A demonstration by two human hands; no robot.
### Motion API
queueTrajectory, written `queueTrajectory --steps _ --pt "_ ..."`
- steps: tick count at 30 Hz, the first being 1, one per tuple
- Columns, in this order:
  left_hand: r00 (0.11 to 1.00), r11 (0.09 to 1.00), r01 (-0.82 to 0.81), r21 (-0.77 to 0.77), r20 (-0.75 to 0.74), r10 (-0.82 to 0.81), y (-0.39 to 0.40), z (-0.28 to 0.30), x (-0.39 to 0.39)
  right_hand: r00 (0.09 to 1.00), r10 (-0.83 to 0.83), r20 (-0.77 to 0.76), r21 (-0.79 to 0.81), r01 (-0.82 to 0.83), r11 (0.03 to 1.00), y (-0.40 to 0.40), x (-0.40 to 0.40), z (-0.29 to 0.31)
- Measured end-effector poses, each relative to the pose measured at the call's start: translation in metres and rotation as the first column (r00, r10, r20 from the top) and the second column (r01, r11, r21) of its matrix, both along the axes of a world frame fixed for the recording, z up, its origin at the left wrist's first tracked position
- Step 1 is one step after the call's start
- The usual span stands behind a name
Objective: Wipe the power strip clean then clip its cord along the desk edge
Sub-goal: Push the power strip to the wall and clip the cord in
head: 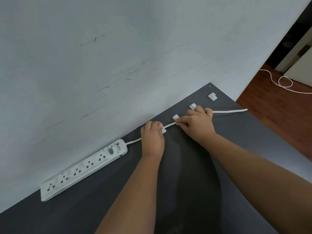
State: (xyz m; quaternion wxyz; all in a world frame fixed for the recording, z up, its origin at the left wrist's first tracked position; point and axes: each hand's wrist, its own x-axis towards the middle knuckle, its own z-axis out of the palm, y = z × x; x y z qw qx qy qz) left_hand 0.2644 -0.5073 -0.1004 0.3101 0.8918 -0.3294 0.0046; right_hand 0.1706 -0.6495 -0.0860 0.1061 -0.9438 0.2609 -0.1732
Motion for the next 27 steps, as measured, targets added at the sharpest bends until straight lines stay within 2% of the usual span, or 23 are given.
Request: queueTrajectory --steps 3,8,13,16,19,22,27 --pt "0.999 0.998 0.024 -0.061 -0.04 -0.027 0.005 -0.003 0.002 0.996 -0.061 0.062 0.062 0.057 0.996 0.0 0.0 -0.003" --pt "0.976 0.991 0.074 -0.113 -0.195 -0.095 0.014 0.001 0.01 0.994 -0.112 0.002 0.127 0.111 0.986 -0.007 -0.002 0.004" --pt "0.93 0.998 -0.004 -0.068 -0.366 -0.022 0.001 0.012 0.013 0.998 -0.058 0.018 0.264 0.051 0.963 -0.033 -0.019 0.008" --pt "0.97 0.997 0.022 0.081 -0.245 -0.001 -0.016 0.014 0.011 0.999 -0.036 0.013 0.286 0.031 0.958 -0.036 -0.022 0.004" --pt "0.981 0.979 0.141 0.146 -0.156 -0.118 -0.032 0.02 0.009 0.998 -0.054 0.014 0.282 0.048 0.958 -0.034 -0.021 0.005" --pt "0.962 0.958 0.237 0.163 -0.179 -0.208 -0.044 0.023 0.013 0.998 -0.057 0.02 0.282 0.049 0.958 -0.034 -0.022 0.006" --pt "0.953 0.942 0.281 0.181 -0.165 -0.252 -0.055 0.025 0.019 0.997 -0.054 0.046 0.284 0.039 0.958 -0.033 -0.019 0.007"
